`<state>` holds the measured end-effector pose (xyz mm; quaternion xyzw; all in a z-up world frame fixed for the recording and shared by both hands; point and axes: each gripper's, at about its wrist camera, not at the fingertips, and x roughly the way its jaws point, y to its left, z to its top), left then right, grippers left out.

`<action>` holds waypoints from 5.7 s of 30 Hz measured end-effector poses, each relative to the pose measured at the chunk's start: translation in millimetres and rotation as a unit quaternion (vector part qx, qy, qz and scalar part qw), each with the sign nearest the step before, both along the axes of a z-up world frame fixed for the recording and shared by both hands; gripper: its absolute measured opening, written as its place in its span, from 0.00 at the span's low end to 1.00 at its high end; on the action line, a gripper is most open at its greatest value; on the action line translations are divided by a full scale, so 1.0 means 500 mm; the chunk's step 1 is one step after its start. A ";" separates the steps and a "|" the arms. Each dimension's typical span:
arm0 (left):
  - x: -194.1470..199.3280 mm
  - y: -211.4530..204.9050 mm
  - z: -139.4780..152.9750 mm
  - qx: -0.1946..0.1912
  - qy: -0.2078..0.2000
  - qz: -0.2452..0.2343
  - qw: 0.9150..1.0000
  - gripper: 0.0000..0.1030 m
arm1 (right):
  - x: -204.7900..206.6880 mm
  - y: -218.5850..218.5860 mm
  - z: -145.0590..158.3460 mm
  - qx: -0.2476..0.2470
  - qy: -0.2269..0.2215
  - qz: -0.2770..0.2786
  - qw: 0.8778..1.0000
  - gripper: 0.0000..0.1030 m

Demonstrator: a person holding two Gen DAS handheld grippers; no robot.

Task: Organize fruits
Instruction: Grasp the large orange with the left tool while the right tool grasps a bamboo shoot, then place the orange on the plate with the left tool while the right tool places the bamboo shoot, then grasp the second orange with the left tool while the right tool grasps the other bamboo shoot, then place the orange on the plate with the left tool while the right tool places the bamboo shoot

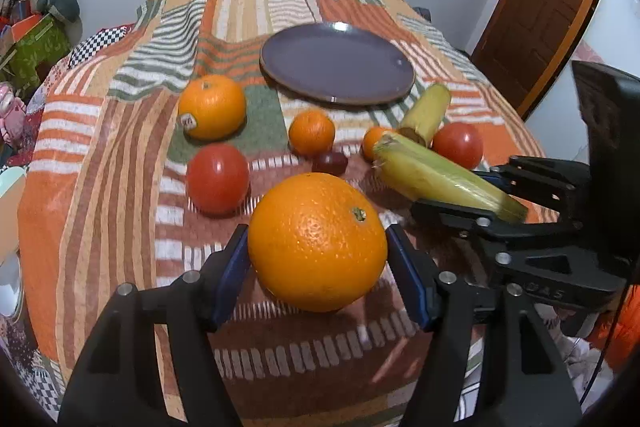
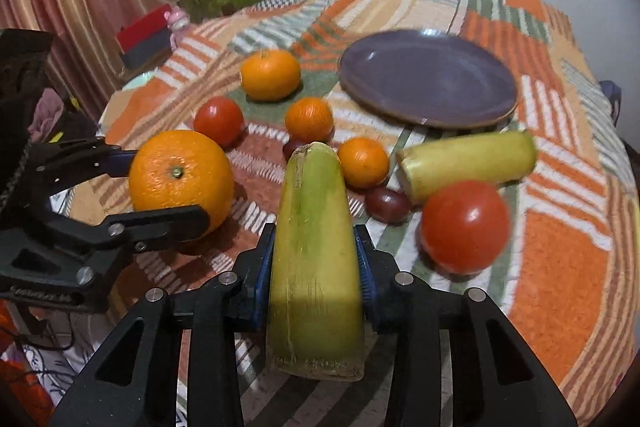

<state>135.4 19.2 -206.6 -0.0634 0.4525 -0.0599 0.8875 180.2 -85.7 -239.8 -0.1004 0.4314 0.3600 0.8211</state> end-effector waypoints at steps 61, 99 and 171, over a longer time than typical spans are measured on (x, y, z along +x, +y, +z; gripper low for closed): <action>0.508 -0.002 -0.038 0.030 0.069 -0.060 0.995 0.65 | 0.403 0.013 0.019 -0.033 -0.022 -0.065 0.997 0.33; 0.203 0.070 0.136 0.068 -0.043 -0.001 0.997 0.77 | 0.127 -0.022 0.090 -0.054 -0.096 -0.039 0.993 0.78; 0.297 0.153 -0.052 0.058 0.015 0.040 0.997 0.63 | 0.239 -0.154 -0.028 -0.016 0.020 -0.162 0.986 0.35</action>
